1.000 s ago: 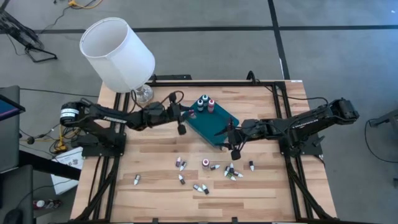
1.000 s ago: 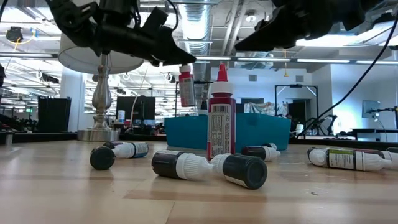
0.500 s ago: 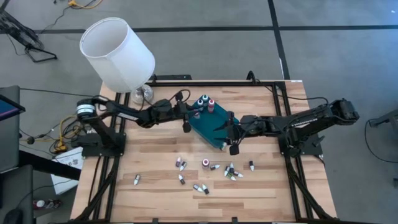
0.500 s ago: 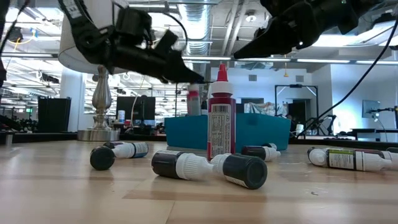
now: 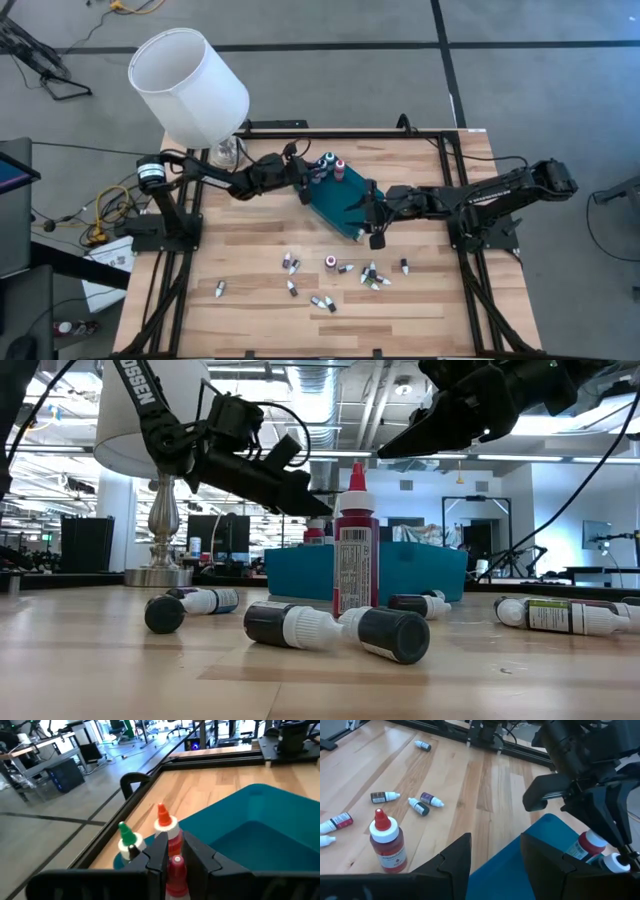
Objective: Pick & Place food coloring
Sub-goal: Put the large pink food coloring bottle into the blue bin
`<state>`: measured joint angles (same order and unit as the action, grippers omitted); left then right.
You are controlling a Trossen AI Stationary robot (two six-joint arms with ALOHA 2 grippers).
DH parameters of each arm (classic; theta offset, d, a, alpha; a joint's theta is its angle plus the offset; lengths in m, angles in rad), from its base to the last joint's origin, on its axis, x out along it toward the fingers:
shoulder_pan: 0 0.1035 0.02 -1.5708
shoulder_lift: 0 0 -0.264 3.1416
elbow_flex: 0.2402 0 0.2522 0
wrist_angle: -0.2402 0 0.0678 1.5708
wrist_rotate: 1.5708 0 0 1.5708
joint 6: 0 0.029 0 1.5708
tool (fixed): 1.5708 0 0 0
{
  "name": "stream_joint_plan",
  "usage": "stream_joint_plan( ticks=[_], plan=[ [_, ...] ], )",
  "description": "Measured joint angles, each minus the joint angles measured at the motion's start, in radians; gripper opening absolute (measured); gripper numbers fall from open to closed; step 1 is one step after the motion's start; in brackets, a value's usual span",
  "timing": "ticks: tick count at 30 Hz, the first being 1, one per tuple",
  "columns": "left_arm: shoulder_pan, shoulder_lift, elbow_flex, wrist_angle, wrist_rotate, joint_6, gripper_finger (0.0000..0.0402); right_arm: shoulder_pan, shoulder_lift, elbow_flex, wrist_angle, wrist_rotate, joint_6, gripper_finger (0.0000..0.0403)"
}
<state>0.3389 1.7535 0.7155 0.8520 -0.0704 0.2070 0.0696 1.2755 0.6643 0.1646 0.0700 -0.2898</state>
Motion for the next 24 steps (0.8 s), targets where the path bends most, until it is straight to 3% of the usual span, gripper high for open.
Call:
stream_joint_plan(
  ticks=[24],
  plan=[
    [0.042,0.000,0.000,-0.031,-0.024,-0.029,0.0040,0.000,0.000,0.000,0.000,0.001,0.001,0.0159]
  ],
)
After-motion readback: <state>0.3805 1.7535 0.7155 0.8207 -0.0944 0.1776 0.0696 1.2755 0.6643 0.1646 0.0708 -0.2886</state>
